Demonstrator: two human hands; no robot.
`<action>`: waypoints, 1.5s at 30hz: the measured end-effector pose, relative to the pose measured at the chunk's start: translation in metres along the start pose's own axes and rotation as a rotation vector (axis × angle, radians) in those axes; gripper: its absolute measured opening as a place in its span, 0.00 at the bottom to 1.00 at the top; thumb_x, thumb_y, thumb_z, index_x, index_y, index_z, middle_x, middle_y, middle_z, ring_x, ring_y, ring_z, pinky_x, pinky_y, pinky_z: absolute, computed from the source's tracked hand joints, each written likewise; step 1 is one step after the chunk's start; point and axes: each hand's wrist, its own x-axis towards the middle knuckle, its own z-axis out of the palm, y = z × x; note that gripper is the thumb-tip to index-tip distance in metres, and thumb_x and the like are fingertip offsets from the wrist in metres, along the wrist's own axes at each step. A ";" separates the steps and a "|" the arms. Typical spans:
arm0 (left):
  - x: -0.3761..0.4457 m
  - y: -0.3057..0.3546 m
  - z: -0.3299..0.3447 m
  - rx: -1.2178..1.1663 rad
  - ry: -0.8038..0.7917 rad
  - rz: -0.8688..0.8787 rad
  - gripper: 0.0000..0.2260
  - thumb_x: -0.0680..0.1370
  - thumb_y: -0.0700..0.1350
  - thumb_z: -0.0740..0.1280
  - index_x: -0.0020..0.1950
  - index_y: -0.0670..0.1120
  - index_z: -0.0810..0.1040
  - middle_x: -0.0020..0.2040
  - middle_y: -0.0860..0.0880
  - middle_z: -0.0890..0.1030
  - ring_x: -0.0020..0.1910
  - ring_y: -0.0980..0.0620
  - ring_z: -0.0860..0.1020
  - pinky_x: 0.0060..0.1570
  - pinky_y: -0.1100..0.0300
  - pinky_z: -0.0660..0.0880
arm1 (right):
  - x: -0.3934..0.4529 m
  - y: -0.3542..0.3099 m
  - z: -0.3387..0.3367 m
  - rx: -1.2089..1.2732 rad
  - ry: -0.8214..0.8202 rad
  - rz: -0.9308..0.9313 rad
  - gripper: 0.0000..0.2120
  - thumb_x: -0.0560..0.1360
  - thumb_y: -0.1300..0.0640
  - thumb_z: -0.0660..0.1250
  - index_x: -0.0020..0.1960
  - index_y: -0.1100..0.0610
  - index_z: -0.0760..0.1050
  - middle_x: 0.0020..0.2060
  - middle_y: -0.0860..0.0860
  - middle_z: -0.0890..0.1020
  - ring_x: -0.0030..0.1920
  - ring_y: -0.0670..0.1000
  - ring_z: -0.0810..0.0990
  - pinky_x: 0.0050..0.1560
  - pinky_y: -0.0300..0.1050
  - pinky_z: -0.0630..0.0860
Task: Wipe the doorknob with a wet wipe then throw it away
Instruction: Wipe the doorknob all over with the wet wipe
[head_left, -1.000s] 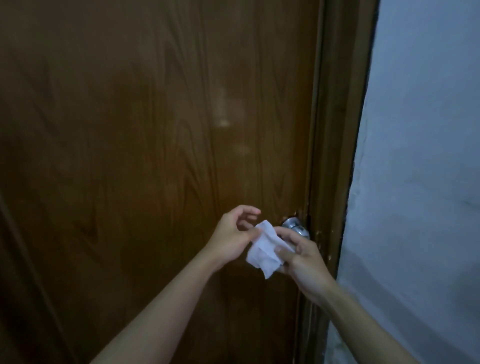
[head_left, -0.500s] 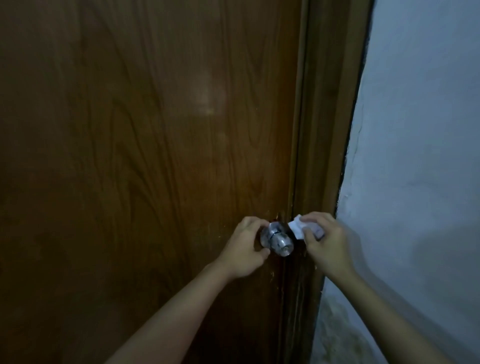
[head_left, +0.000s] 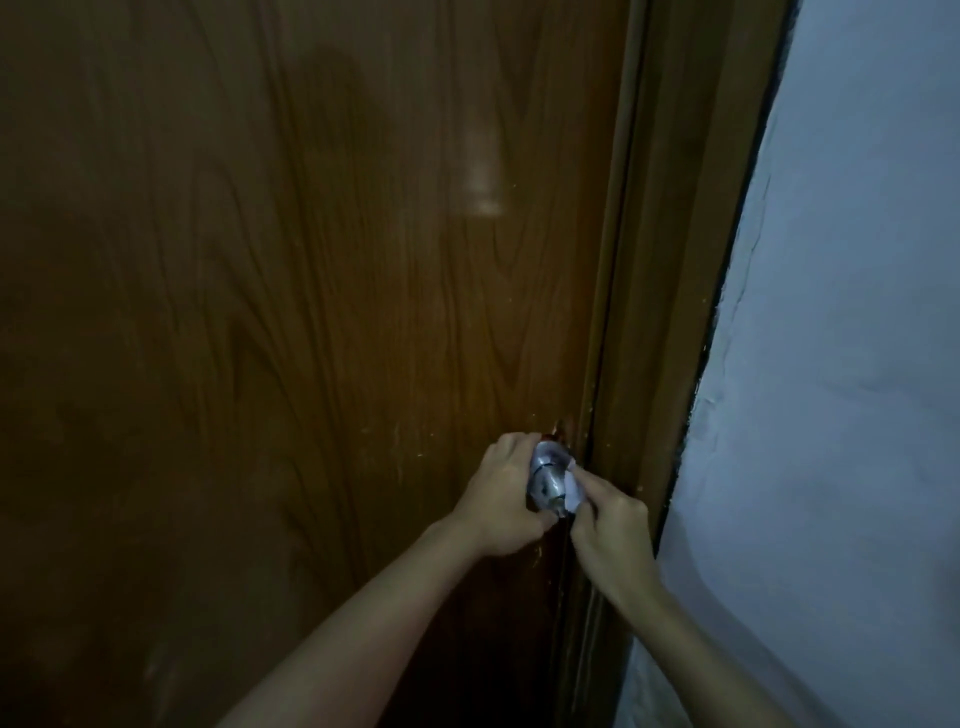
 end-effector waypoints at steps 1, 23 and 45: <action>0.001 0.000 -0.001 -0.003 0.004 -0.011 0.35 0.70 0.43 0.71 0.72 0.46 0.58 0.68 0.48 0.64 0.67 0.51 0.63 0.66 0.60 0.64 | 0.003 -0.003 0.001 0.016 -0.032 -0.031 0.18 0.75 0.69 0.60 0.64 0.62 0.70 0.59 0.58 0.79 0.58 0.50 0.76 0.54 0.25 0.68; 0.011 -0.001 -0.001 0.030 -0.050 -0.093 0.36 0.68 0.42 0.72 0.72 0.46 0.59 0.64 0.48 0.64 0.64 0.50 0.63 0.66 0.56 0.67 | -0.003 0.017 0.005 0.016 -0.005 -0.107 0.22 0.72 0.69 0.65 0.65 0.63 0.68 0.59 0.56 0.78 0.54 0.45 0.76 0.52 0.14 0.60; 0.012 -0.005 0.000 0.027 -0.036 -0.087 0.36 0.67 0.41 0.72 0.72 0.46 0.61 0.63 0.48 0.64 0.64 0.51 0.63 0.63 0.62 0.65 | 0.012 0.012 -0.010 0.135 -0.033 0.170 0.17 0.69 0.64 0.71 0.58 0.58 0.76 0.53 0.55 0.83 0.49 0.46 0.80 0.41 0.27 0.73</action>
